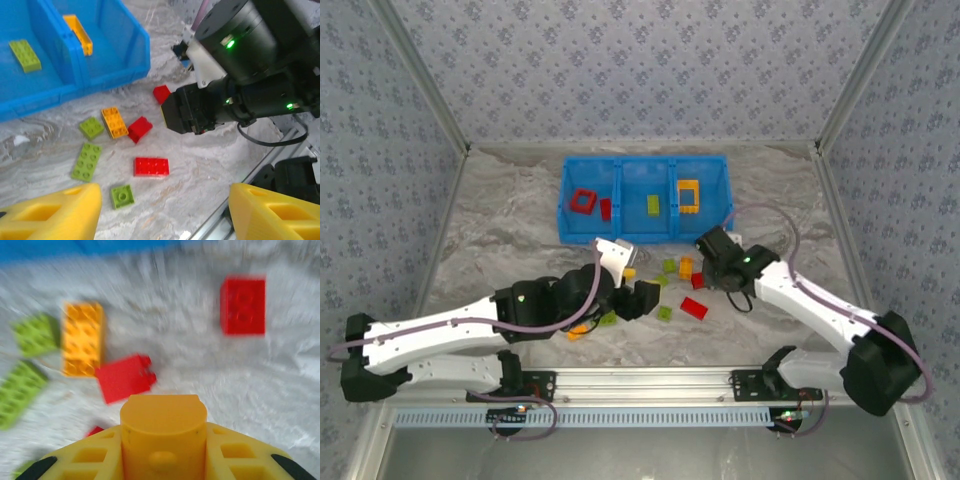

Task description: Sort the legos into containers by color

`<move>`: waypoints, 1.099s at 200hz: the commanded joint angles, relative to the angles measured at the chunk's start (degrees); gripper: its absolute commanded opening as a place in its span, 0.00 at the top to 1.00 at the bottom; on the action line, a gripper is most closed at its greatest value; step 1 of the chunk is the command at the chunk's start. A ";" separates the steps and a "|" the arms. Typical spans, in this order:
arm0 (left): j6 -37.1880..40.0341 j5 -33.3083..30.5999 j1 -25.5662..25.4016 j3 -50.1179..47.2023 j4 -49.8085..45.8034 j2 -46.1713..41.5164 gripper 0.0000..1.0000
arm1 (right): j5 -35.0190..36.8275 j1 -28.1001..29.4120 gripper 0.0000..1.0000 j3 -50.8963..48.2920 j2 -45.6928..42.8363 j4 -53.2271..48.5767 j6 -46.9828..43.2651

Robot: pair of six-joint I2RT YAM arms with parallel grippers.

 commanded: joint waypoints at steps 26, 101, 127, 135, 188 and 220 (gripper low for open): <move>2.49 -1.21 4.73 8.57 -0.54 5.22 0.29 | -0.23 -8.06 0.72 19.21 15.83 -1.30 -11.36; 1.05 -3.57 7.85 10.69 -1.63 7.55 0.29 | 2.72 -17.16 0.72 55.76 52.00 -5.73 -16.60; 0.42 -4.30 8.00 10.03 -2.94 6.70 0.29 | 2.49 -18.40 0.70 61.53 58.98 -7.07 -16.22; 0.24 -4.54 8.06 9.67 -3.17 6.42 0.29 | 2.40 -18.56 0.69 62.40 60.24 -7.21 -16.15; -1.33 -5.28 8.42 7.90 -4.63 4.77 0.29 | 1.78 -18.15 0.52 64.11 61.60 -6.08 -16.28; -1.84 -4.67 8.61 7.98 -4.78 4.31 0.29 | 3.76 -17.17 0.48 66.62 58.46 -7.74 -16.26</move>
